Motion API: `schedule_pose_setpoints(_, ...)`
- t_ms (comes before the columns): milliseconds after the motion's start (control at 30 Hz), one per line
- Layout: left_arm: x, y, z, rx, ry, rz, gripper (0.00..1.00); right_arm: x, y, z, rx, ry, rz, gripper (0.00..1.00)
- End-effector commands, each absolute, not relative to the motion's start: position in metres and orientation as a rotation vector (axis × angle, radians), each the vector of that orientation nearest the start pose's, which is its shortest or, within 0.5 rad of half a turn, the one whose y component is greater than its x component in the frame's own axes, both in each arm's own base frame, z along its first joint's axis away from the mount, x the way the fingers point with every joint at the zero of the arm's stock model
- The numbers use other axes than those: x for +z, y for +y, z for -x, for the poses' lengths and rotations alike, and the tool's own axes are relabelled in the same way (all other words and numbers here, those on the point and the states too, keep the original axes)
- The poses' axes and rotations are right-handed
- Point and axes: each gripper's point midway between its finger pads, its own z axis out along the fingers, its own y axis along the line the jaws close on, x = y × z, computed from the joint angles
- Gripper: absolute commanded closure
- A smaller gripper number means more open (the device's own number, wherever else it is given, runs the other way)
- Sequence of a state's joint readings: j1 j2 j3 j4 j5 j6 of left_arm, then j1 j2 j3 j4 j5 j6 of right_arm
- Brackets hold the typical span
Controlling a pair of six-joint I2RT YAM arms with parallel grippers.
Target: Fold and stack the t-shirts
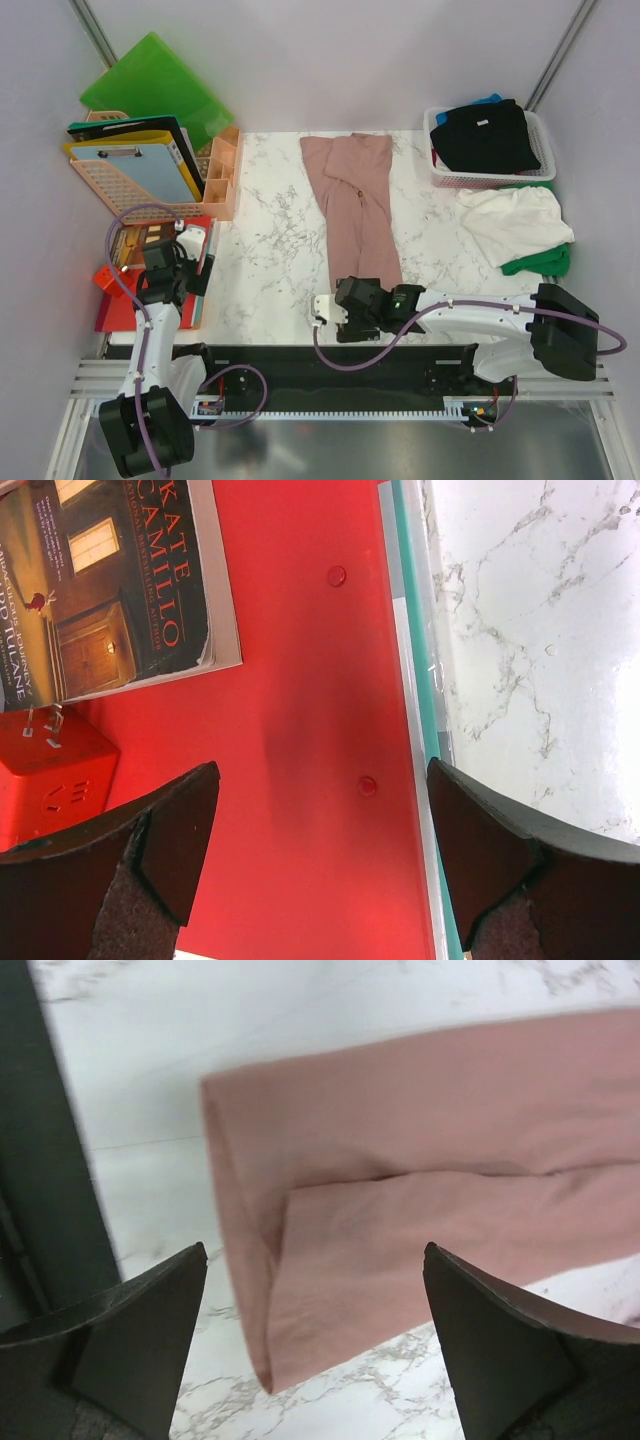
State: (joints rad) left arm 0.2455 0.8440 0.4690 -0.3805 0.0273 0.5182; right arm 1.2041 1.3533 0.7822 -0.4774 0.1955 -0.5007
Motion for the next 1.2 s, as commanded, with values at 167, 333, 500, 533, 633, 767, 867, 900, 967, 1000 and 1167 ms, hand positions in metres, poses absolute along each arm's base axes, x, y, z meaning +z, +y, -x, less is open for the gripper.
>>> schedule_pose_setpoints(167, 0.086, 0.078, -0.246, 0.359, 2.31, -0.342, 0.09, 0.064, 0.249, -0.192, -0.126, 1.728, 1.752, 0.03)
schedule_pose_setpoints(333, 0.09, 0.079, -0.248, 0.367, 2.301, -0.347, 0.09, 0.055, 0.249, -0.196, -0.119, 1.743, 1.749, 0.05)
schedule_pose_setpoints(500, 0.09, 0.08, -0.247, 0.37, 2.305, -0.348, 0.09, 0.046, 0.249, -0.2, -0.118, 1.765, 1.753, 0.05)
schedule_pose_setpoints(533, 0.089, 0.08, -0.246, 0.371, 2.308, -0.35, 0.09, 0.045, 0.25, -0.2, -0.116, 1.766, 1.756, 0.06)
schedule_pose_setpoints(633, 0.087, 0.079, -0.245, 0.369, 2.309, -0.35, 0.09, 0.041, 0.249, -0.2, -0.106, 1.775, 1.76, 0.23)
schedule_pose_setpoints(767, 0.085, 0.08, -0.244, 0.374, 2.316, -0.354, 0.09, 0.043, 0.251, -0.199, -0.09, 1.773, 1.766, 0.77)
schedule_pose_setpoints(867, 0.085, 0.08, -0.245, 0.372, 2.318, -0.351, 0.09, 0.044, 0.251, -0.198, -0.093, 1.782, 1.768, 1.0)
schedule_pose_setpoints(900, 0.085, 0.08, -0.246, 0.37, 2.316, -0.35, 0.09, 0.045, 0.25, -0.198, -0.094, 1.785, 1.769, 1.0)
schedule_pose_setpoints(967, 0.086, 0.079, -0.247, 0.361, 2.318, -0.348, 0.09, 0.049, 0.251, -0.196, -0.072, 1.784, 1.761, 1.0)
schedule_pose_setpoints(1000, 0.087, 0.08, -0.248, 0.363, 2.315, -0.346, 0.09, 0.053, 0.251, -0.195, -0.063, 1.781, 1.76, 1.0)
schedule_pose_setpoints(1167, 0.088, 0.08, -0.251, 0.361, 2.312, -0.345, 0.09, 0.066, 0.252, -0.188, -0.012, 1.779, 1.763, 1.0)
